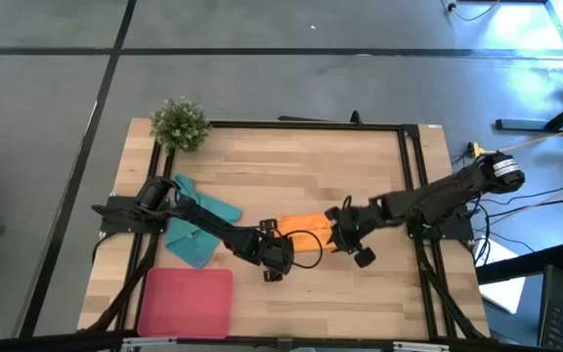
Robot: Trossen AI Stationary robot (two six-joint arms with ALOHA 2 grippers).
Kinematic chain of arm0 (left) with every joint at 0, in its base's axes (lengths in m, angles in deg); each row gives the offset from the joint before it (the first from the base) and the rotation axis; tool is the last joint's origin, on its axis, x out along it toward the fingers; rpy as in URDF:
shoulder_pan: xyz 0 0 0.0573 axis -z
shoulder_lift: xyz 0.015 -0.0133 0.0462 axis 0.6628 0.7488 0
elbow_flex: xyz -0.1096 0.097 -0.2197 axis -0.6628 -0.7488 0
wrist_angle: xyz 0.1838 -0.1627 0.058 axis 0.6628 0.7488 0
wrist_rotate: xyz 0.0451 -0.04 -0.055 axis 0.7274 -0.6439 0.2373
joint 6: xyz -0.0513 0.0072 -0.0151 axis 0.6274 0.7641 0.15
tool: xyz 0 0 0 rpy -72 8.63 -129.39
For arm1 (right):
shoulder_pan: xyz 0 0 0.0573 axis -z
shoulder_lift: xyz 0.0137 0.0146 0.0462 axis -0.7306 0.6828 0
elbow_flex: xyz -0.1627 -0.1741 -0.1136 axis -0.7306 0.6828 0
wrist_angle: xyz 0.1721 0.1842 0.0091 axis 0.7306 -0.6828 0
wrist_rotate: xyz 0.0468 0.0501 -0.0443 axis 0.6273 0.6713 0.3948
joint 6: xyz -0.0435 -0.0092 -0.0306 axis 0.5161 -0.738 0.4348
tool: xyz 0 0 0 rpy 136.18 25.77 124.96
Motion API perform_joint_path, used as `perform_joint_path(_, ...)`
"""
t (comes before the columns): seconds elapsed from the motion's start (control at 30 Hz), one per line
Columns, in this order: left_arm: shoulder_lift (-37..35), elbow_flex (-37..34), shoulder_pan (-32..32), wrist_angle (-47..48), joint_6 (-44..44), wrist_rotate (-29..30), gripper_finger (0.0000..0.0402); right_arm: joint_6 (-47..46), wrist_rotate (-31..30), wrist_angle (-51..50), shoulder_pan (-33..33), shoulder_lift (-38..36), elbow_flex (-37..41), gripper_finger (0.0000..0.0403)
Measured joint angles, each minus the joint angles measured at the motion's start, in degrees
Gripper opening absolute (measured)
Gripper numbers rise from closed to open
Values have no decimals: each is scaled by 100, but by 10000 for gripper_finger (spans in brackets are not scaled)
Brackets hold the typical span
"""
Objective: Roll microfiber towels into tight, uniform cylinder then place into a basket
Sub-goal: Roll the yellow microfiber cloth
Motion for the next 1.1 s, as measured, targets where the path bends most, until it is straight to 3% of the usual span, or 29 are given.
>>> perform_joint_path(0.13,-1,0,-43,-32,-24,-38,0,-57,-1152,28,-393,336,0,122)
perform_joint_path(0.27,-4,-4,-68,-48,-33,-52,0,-179,-1628,147,-537,780,0,122)
perform_joint_path(0.53,-4,-7,-57,-63,-37,-33,0,-216,-1752,284,-537,1321,-2,122)
perform_joint_path(0.97,-4,-9,-57,-75,-39,-52,0,-1309,-2296,343,-554,1756,-39,121)
perform_joint_path(1.1,-4,-9,-57,-76,-36,-72,0,-1551,-2376,369,-556,1784,-37,95)
